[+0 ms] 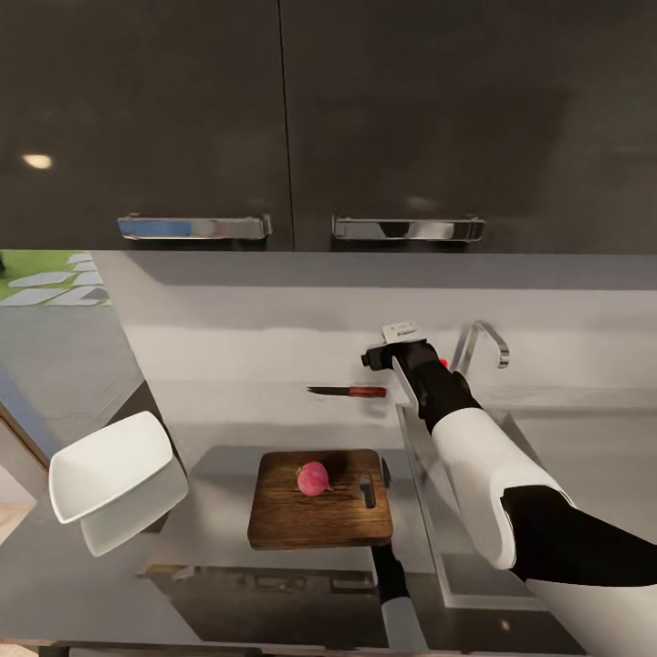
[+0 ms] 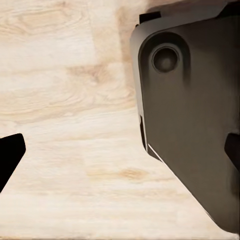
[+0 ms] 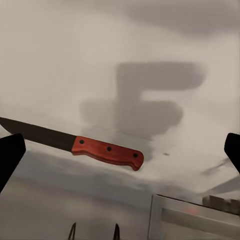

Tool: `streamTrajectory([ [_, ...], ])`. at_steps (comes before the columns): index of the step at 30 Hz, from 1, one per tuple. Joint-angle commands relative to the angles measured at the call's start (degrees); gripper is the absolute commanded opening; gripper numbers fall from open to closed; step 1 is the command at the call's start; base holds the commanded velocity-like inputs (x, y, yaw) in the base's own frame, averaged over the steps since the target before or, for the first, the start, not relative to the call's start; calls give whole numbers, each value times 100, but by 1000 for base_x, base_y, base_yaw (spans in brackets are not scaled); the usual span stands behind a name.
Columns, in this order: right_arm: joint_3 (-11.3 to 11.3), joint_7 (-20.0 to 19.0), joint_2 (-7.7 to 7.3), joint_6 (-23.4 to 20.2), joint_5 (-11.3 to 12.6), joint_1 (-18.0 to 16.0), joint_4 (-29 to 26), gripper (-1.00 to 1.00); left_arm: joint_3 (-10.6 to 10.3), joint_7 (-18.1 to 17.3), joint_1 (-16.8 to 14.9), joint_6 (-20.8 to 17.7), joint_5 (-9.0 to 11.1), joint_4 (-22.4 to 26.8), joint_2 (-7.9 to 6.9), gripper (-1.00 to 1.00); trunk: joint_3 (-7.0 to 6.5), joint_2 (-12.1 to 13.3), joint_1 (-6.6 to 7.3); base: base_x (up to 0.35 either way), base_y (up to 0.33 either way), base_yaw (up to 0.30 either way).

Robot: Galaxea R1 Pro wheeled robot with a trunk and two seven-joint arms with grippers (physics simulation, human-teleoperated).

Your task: In the kitchen, take the Vidalia onion out of the sink, dice it on the chopping board with the paring knife, put the diced onion into the bowl on the countertop, then place both the paring knife and the chopping board into the sink.

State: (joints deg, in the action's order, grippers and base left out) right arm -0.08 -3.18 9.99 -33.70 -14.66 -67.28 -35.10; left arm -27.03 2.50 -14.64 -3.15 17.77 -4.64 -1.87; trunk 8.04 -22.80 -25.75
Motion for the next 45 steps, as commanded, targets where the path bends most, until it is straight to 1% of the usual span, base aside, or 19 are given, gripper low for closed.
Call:
streamTrajectory([
  [1, -1, -33, 1, -25, -61, -4, -4, 100, -48, -8, 32, -23, 51, -2, 15, 100, 12, -12, -3, 3, 1, 0],
  [7, -1, -33, 1, -15, -63, -4, 2, 100, -48, -28, 113, -35, 51, -2, 34, 100, 12, -12, -3, 1, 0, 0],
  [14, -1, -33, 1, -14, -65, -4, 11, 100, -48, -37, 127, -36, 51, 2, 37, 100, 12, -12, -3, 26, 0, 0],
  [19, -1, -33, 1, -14, -71, -4, 12, 100, -48, -39, 134, -35, 51, 6, 37, 100, 12, -12, -3, 183, -48, 0],
  [29, -1, -33, 1, -14, -68, -1, 12, 100, -48, -39, 133, -36, 51, 3, 41, 100, 12, -12, -3, 207, -193, 0],
  [45, -1, -33, 1, -14, -68, 10, 12, 100, -48, -40, 137, -36, 51, 4, 44, 100, 12, -12, -3, 15, -15, 0],
])
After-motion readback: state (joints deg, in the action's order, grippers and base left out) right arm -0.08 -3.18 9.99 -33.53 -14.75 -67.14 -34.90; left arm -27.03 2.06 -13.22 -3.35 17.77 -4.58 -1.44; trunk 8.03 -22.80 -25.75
